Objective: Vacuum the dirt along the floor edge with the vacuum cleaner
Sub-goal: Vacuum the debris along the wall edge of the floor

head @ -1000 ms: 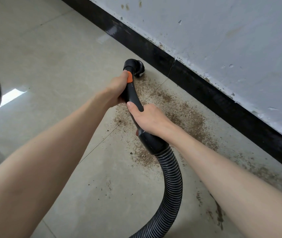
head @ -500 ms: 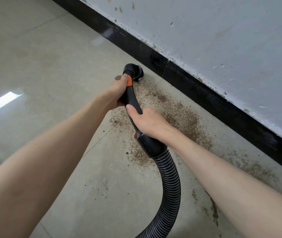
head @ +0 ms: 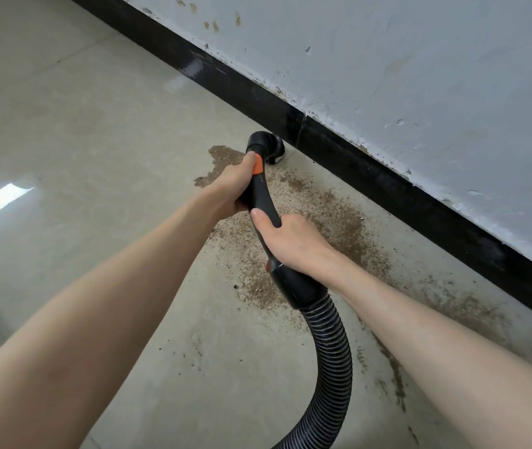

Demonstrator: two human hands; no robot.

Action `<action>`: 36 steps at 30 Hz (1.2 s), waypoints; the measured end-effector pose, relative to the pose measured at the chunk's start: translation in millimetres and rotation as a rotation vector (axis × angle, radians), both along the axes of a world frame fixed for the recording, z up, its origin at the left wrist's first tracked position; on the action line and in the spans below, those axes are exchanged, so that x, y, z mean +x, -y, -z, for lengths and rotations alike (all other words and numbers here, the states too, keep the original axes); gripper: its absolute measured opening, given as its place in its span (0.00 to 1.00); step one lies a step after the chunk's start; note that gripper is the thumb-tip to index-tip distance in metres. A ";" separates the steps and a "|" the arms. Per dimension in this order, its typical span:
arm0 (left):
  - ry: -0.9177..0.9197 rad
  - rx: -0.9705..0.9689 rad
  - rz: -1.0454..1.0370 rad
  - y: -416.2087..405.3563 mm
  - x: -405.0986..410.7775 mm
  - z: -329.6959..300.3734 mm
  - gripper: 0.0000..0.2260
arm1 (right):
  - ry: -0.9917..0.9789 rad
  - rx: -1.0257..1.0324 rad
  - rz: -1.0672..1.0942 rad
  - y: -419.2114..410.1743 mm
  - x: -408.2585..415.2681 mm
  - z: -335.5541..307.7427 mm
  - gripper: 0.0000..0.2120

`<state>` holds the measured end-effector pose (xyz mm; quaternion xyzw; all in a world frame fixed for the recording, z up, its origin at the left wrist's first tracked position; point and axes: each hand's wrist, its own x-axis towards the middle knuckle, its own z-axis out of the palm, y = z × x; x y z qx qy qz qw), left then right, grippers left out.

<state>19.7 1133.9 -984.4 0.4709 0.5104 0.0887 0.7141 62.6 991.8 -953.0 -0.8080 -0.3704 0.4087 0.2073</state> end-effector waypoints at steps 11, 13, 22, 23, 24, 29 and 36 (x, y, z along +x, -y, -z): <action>-0.048 0.144 -0.176 -39.9 -13.3 -17.5 0.16 | 0.057 0.102 -0.077 -59.5 -5.6 -2.9 0.28; -0.058 0.168 -0.218 -57.9 -20.7 -16.6 0.15 | 0.025 0.102 -0.100 -82.0 -11.1 1.9 0.28; -0.122 0.195 -0.259 -111.0 -30.3 13.7 0.18 | -0.192 0.049 -0.070 -109.9 -10.4 33.9 0.28; -0.118 0.182 -0.248 -111.8 -30.3 17.2 0.19 | -0.184 0.045 -0.065 -107.3 -11.4 37.8 0.29; -0.112 0.176 -0.232 -111.2 -29.0 19.2 0.19 | -0.171 0.054 -0.050 -104.7 -12.5 40.5 0.29; -0.095 0.167 -0.143 -98.7 -6.4 14.1 0.18 | -0.101 0.120 0.096 -89.3 -6.9 40.3 0.29; -0.073 0.102 -0.026 -58.7 7.6 6.1 0.19 | -0.029 0.070 0.159 -46.2 -2.8 28.1 0.30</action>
